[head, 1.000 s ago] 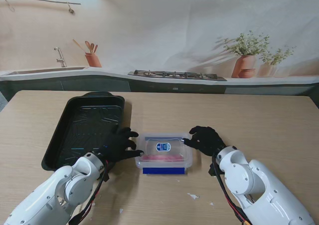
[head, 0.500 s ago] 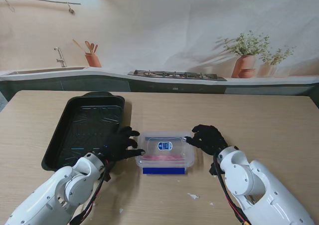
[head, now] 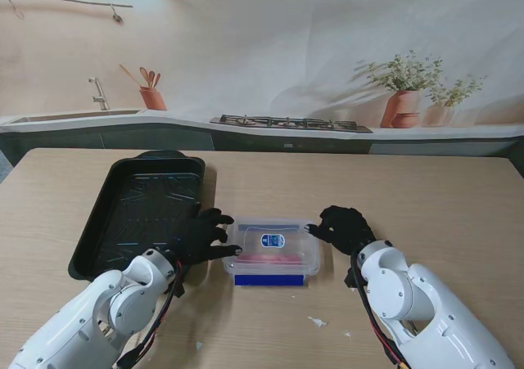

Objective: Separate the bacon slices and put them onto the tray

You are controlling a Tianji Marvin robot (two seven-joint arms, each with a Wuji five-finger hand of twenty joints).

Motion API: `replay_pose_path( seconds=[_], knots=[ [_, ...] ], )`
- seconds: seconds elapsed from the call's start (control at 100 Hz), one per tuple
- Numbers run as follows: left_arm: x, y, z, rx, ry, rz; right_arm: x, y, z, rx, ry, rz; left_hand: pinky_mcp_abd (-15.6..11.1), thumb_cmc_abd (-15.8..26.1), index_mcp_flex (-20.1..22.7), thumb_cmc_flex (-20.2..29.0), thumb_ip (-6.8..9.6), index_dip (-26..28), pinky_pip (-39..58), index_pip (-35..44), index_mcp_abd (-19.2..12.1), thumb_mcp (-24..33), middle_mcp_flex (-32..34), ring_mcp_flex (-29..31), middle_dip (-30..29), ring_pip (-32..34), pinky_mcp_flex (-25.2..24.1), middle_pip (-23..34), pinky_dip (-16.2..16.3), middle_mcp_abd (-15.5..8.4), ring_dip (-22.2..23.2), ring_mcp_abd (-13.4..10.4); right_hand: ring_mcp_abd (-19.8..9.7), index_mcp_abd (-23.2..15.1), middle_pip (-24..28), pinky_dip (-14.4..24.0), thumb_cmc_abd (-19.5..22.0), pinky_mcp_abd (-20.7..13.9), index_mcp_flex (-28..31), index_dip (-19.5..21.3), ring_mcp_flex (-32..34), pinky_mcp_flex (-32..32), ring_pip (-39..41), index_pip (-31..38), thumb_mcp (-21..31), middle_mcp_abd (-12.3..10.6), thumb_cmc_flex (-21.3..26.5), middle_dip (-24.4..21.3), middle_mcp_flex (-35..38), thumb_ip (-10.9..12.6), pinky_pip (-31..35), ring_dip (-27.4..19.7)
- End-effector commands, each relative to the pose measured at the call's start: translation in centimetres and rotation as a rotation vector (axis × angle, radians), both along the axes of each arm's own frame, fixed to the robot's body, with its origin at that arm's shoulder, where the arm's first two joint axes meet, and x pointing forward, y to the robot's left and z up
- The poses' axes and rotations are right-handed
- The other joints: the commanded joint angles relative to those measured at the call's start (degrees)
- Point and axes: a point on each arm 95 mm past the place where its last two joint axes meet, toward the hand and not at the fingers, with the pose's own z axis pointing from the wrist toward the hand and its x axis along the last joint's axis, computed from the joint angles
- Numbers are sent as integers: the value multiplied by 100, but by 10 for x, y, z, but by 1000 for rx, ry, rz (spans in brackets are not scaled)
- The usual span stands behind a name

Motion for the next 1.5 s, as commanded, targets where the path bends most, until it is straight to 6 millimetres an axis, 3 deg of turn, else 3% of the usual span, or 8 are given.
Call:
replay_pose_path(
  seconds=[0.0,0.19,0.3,0.45,1.49],
  knots=[
    [-5,-8,-7,19,27,-31,-3,2,-4,-11,19,3,-97,139,-1,268,280,-93,-129,-266,-1290,-117,10,-51,41,18,-44,67,31,-135,56,-33,44,-136,-4,137,115,13,31,-55,-191,-43,34,-60,-83,120,207,26,-96,241,96,22],
    [-4,-8,-7,49,18,-42,-4,-2,-5,-43,23,-38,-75,5,99,351,315,-45,-85,-145,-1292,-52,118,-4,57,70,-53,94,89,-120,79,-6,96,-187,16,147,45,44,12,-37,-177,15,67,-48,-86,163,243,30,-56,250,122,37],
    [-4,-9,-8,53,19,-45,-5,-5,-5,-61,31,-70,-76,-12,79,341,319,-44,-74,-140,-1293,-20,105,-7,60,78,-59,89,111,-116,83,-8,343,-268,332,198,-10,165,-271,82,-17,204,668,-53,-81,395,197,169,193,263,232,333],
    [-4,-11,-10,51,20,-48,-5,-6,-8,-74,47,-109,-77,-24,-38,316,318,-63,-62,-189,-1337,15,23,-29,59,78,-61,75,137,-119,83,-19,540,-66,785,320,-77,257,-403,153,139,348,1169,-144,-81,601,110,353,321,265,393,575],
    [-7,-13,-2,26,-66,-67,-4,3,-11,4,111,-108,-3,-170,132,142,305,37,52,56,-1235,363,224,186,107,235,-84,180,366,-28,155,85,507,5,657,340,-43,224,-375,140,83,201,1117,-256,-55,518,80,276,216,261,331,544]
  ],
)
